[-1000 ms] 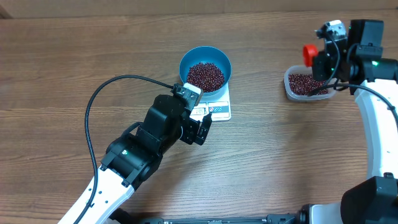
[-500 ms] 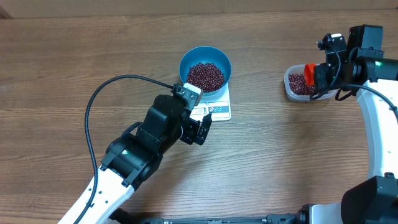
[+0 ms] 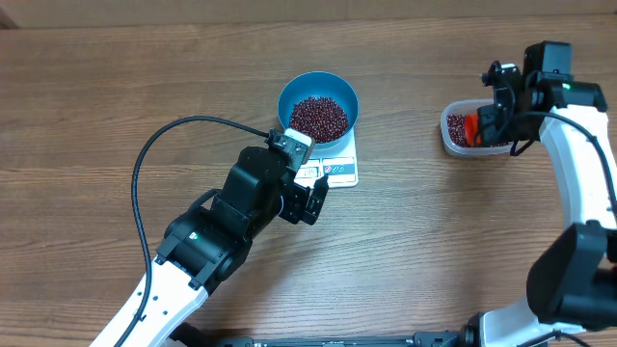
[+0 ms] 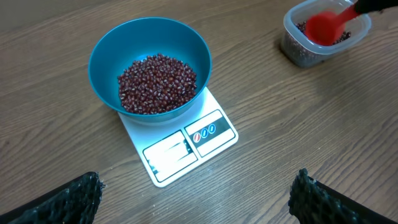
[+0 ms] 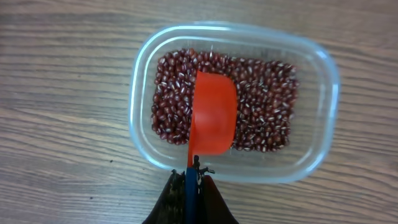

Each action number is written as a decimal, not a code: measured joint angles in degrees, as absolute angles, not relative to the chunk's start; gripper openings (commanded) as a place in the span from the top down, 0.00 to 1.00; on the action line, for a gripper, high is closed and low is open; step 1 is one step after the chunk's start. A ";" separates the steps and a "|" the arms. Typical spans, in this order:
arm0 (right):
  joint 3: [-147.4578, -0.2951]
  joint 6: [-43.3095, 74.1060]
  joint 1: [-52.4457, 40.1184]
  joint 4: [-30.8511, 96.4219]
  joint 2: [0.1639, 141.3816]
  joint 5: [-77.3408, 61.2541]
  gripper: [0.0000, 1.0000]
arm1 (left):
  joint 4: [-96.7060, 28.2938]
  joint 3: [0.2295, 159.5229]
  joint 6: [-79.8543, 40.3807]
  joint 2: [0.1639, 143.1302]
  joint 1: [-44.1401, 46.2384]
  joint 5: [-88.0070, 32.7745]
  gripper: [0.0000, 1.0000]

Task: Scoop item into bowl and weigh 150g on scale
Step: 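Dig the red scoop into the beans and fill it with the right gripper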

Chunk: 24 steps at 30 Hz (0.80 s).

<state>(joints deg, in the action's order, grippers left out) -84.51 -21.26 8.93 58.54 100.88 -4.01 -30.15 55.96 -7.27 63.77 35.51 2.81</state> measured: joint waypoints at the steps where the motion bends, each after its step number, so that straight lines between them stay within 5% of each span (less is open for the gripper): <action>1: -84.51 -21.26 8.93 58.54 101.71 -4.01 0.96 | -30.15 55.96 -7.27 63.77 35.51 2.81 0.00; 24: -84.51 -21.26 9.10 58.57 103.48 -7.27 0.96 | -30.15 55.96 -7.27 63.77 35.51 2.81 0.01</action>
